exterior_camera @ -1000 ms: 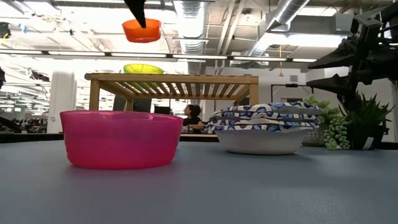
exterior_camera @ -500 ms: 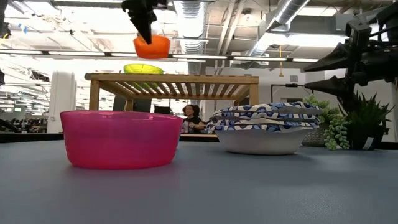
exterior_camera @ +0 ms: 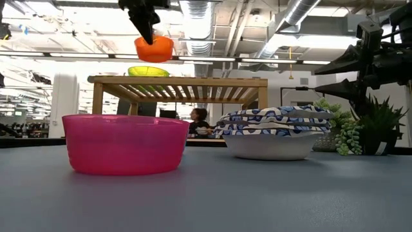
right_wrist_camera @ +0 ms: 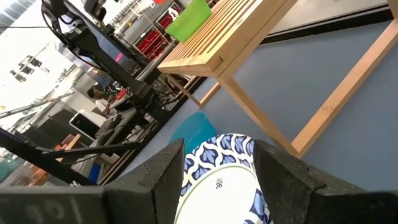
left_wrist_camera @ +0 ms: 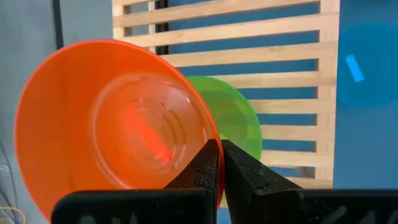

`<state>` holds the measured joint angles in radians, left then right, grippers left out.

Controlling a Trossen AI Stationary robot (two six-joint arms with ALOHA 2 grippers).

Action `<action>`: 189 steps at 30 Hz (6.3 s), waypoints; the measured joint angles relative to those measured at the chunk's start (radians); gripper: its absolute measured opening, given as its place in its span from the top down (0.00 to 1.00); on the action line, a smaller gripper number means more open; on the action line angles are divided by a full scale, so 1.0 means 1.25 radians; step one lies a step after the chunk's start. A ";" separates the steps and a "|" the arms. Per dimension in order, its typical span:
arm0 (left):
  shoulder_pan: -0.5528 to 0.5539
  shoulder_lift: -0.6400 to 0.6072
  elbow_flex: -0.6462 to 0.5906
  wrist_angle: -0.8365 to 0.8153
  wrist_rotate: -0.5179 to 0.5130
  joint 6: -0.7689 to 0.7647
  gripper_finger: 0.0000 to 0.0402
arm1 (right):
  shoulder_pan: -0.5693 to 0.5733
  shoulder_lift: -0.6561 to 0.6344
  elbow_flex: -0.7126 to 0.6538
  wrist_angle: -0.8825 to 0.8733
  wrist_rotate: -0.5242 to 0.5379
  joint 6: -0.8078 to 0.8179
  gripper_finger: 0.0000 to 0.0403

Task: Place and stack bowls onto a shelf
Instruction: Stack the orange bowl on top of the green bowl on the shelf, then stack the blue bowl on top of the orange bowl on the shelf

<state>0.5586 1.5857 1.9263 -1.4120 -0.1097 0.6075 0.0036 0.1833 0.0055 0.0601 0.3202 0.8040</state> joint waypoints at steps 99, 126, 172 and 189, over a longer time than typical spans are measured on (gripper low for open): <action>-0.291 -0.147 -0.391 0.237 0.245 -0.105 0.48 | 0.000 0.000 0.000 0.000 0.000 0.041 0.46; -0.410 -0.145 -0.842 0.731 0.234 -0.043 0.48 | 0.001 0.000 0.000 0.000 -0.009 0.042 0.46; -0.466 -0.002 -0.644 0.463 0.196 -0.214 1.00 | 0.001 0.000 0.000 -0.002 -0.025 0.042 0.46; -0.456 -0.213 -0.277 0.314 0.159 -0.437 1.00 | 0.002 0.000 0.000 -0.002 -0.025 0.029 0.46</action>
<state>-0.0118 1.3192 1.5799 -1.0191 0.0889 0.0607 0.0063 0.1837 0.0052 0.0574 0.2886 0.8400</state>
